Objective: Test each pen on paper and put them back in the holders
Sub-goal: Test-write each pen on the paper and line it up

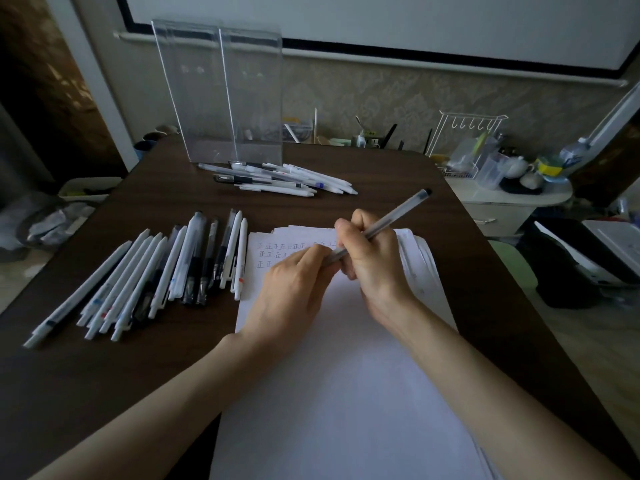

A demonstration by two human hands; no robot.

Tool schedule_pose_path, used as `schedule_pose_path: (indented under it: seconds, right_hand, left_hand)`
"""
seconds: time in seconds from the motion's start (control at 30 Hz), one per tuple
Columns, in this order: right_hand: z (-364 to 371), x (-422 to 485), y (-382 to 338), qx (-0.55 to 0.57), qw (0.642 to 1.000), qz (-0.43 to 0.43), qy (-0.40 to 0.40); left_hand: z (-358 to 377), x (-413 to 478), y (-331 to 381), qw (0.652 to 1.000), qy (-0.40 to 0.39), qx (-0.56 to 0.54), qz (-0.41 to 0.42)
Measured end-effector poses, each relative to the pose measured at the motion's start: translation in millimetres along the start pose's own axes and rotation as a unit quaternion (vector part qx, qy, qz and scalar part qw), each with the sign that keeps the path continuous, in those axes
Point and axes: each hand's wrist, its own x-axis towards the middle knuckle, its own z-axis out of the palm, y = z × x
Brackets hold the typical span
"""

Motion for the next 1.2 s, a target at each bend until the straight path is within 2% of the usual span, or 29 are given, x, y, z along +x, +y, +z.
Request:
schedule_pose_path:
  seconds: [0.13,0.2,0.3,0.4,0.5,0.63,0.73,0.8,0.9,1.0,1.13,1.2]
  right_hand:
    - [13,9,-10,-0.034,0.997,-0.005,-0.065]
    - [18,21,-12,-0.073,0.992,0.015,-0.099]
    - [26,49,-2,-0.204,0.975,0.001,-0.091]
    - [32,82,15,-0.358,0.926,-0.080,-0.088]
    - [42,109,30,-0.436,0.882,-0.144,-0.104]
    - [56,130,42,-0.519,0.833,-0.167,-0.092]
    - [61,136,49,-0.588,0.787,-0.172,-0.069]
    - [61,137,53,-0.605,0.776,-0.173,-0.047]
    - [57,136,55,-0.587,0.788,-0.186,-0.011]
    - [48,127,46,-0.521,0.830,-0.196,-0.001]
    - [16,82,17,-0.374,0.916,-0.132,-0.067]
    - [-5,53,5,-0.311,0.942,-0.087,-0.094]
  left_hand:
    - [-9,4,-3,0.996,-0.030,0.009,-0.079]
    - [-23,9,-9,0.993,-0.005,0.025,-0.118]
    - [-55,10,-24,0.975,0.067,0.111,-0.178]
    - [-83,-1,-42,0.943,0.107,0.221,-0.225]
    - [-91,-16,-53,0.914,0.079,0.290,-0.272]
    - [-83,-25,-62,0.893,-0.015,0.298,-0.336]
    - [-81,-28,-64,0.892,-0.022,0.289,-0.346]
    - [-81,-28,-64,0.891,-0.025,0.292,-0.346]
    - [-83,-27,-62,0.892,-0.030,0.290,-0.345]
    - [-83,-25,-60,0.905,-0.021,0.269,-0.329]
    - [-77,-20,-54,0.951,-0.012,0.236,-0.201]
    - [-68,-14,-48,0.961,-0.026,0.245,-0.124]
